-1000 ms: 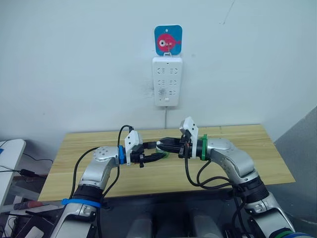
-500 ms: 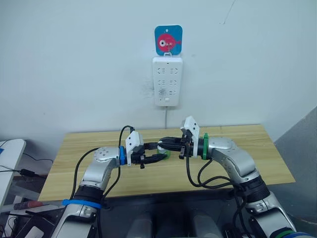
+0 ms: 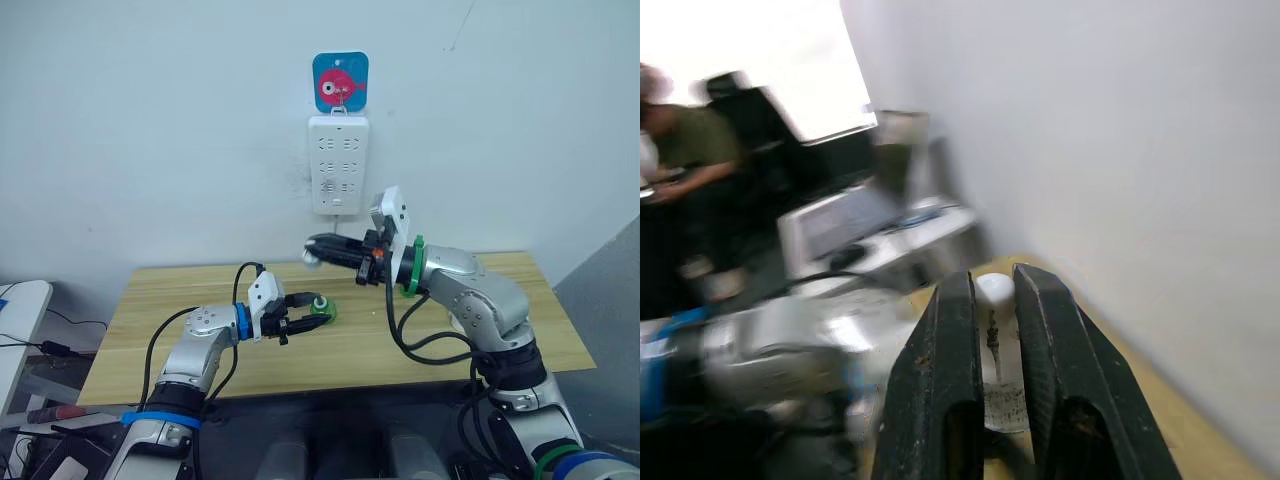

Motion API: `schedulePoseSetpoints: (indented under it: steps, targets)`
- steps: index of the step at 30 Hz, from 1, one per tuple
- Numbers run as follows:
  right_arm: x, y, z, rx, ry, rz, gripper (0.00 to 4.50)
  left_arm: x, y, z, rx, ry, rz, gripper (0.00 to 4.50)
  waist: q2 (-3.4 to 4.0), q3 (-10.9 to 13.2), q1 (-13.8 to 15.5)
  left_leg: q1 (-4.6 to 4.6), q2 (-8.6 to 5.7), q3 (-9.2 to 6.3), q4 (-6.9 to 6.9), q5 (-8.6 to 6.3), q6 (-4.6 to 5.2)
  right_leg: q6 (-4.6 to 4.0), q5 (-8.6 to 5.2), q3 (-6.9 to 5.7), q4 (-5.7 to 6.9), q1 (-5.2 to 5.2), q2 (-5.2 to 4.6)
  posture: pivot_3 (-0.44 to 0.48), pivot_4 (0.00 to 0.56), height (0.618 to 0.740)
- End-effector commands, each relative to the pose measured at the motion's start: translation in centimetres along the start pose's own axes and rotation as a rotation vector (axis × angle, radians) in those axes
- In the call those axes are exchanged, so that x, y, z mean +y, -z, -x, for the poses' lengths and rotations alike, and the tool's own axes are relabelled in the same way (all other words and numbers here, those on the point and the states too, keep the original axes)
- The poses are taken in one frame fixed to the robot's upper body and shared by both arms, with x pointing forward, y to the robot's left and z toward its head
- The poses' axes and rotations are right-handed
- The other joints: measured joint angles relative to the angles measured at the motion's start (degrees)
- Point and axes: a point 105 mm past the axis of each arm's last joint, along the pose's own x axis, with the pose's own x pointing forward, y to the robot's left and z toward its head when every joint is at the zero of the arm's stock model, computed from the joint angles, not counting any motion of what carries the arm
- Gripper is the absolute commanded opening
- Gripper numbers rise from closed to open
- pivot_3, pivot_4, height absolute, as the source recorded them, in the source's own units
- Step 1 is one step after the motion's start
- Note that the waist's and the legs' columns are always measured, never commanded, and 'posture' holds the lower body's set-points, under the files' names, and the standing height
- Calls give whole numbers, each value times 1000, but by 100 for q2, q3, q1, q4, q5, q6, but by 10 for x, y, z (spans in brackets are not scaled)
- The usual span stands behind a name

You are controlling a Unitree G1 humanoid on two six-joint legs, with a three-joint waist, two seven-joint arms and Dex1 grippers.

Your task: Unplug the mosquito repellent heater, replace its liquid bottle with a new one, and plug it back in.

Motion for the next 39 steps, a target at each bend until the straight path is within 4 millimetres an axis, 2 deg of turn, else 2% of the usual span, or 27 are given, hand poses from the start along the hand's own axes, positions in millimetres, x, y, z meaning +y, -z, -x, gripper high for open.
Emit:
schedulePoseSetpoints:
  steps: [1, 5, 8, 14, 19, 23, 32, 39]
  targets:
    - [-47, 41, 10, 60, 254, 128, 168, 5, -8, 8, -26, -42, -41, 2167, -3, -10, 0, 1, -2, 1, -1, 0, 0, 0, 0, 1, 0, 0, 0, -20, 106, 740]
    - [-76, 75, 9, 85, 421, 129, 168, 8, -7, 13, -35, -89, -33, 2167, -2, -9, -17, 0, -3, 10, -6, 1, -1, 0, 0, 9, 3, -5, 0, 2, 113, 740]
    - [-89, 96, 9, 98, 531, 112, 168, 8, -8, 14, -51, -122, -25, 2167, -1, -8, -33, 4, 2, 14, -12, 3, -5, -1, 1, 12, 6, -8, 3, 14, 116, 740]
    - [-93, 131, 12, 167, 638, 85, 168, 8, -12, 15, -80, -184, -10, 2167, -1, -8, -3, 5, 2, 12, -13, 3, -6, -1, 0, 12, 3, -4, 2, 51, 123, 740]
    - [-95, 154, 25, 234, 718, 24, 168, 5, -12, 18, -79, -201, -3, 2167, 0, -7, 14, 7, 1, 12, -13, 4, -6, -2, 1, 12, 6, -2, 2, 72, 123, 740]
    - [-95, 168, 33, 267, 749, -44, 168, 4, -13, 20, -74, -206, -2, 2167, 1, -7, 15, 8, 2, 11, -13, 4, -7, -2, 1, 12, 8, -2, 3, 81, 124, 740]
    - [-94, 177, 37, 296, 761, -113, 168, 6, -16, 22, -64, -200, -8, 2167, 2, -7, 14, 10, 2, 11, -15, 4, -7, -2, 0, 11, 7, -1, 3, 78, 125, 740]
    - [-95, 170, 32, 279, 736, -86, 2533, 6, -17, 19, -63, -190, -10, 2167, 2, -6, 9, 10, 2, 11, -15, 5, -7, -2, 0, 11, 6, 0, 3, 65, 122, 740]
